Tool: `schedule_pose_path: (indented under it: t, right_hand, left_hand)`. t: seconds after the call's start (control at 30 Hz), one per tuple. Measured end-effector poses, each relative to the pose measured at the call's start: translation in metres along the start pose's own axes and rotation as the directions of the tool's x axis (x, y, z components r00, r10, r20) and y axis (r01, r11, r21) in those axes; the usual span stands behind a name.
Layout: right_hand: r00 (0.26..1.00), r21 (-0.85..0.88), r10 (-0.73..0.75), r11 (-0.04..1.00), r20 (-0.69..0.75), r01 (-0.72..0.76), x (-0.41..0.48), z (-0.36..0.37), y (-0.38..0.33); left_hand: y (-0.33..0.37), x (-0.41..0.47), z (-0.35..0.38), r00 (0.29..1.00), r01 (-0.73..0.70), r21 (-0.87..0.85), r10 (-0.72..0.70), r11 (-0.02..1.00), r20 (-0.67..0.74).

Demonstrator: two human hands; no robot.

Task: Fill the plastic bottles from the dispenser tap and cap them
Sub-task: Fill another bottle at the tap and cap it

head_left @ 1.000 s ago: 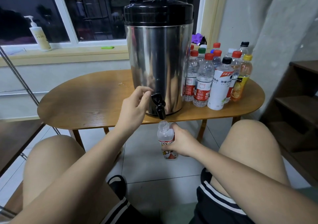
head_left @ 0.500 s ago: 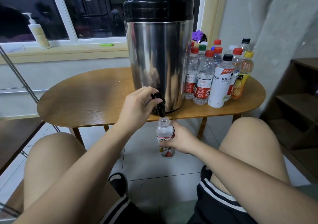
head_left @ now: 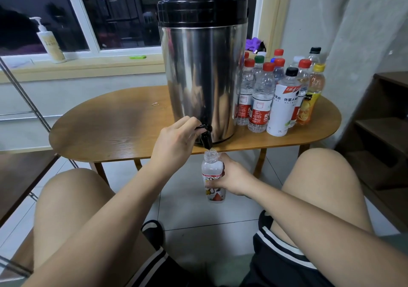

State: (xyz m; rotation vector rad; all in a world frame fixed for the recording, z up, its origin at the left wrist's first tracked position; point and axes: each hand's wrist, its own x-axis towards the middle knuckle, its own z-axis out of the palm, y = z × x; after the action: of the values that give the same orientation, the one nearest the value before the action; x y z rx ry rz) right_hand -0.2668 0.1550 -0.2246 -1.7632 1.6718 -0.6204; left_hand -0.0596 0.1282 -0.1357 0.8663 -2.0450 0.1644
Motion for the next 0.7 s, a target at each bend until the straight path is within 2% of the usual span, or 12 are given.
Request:
schedule_pose_path:
  t: [0.33,0.47,0.6,0.7]
  right_hand:
    - [1.0,-0.058,0.019,0.998,0.012,-0.018,0.0015,0.0042,-0.0011]
    - [1.0,-0.076,0.018,0.997,0.021,-0.016,0.0018,0.0041,-0.0029]
    - [1.0,-0.073,0.02,0.997,0.012,-0.019,0.0021,0.0029,-0.0036]
    - [1.0,-0.077,0.018,0.997,0.017,-0.017,0.0019,0.0028,-0.0029]
  left_hand:
    - [0.0,-0.0065,-0.0004,1.0,-0.014,0.058,0.013,0.998,0.011]
    - [0.0024,-0.0023,-0.002,0.999,-0.001,0.008,0.001,1.0,0.037]
    - [0.0025,-0.0015,-0.0008,0.995,0.082,-0.063,-0.078,0.995,0.068]
    - [0.0038,-0.0013,0.0006,0.996,0.058,-0.043,-0.055,0.997,0.065]
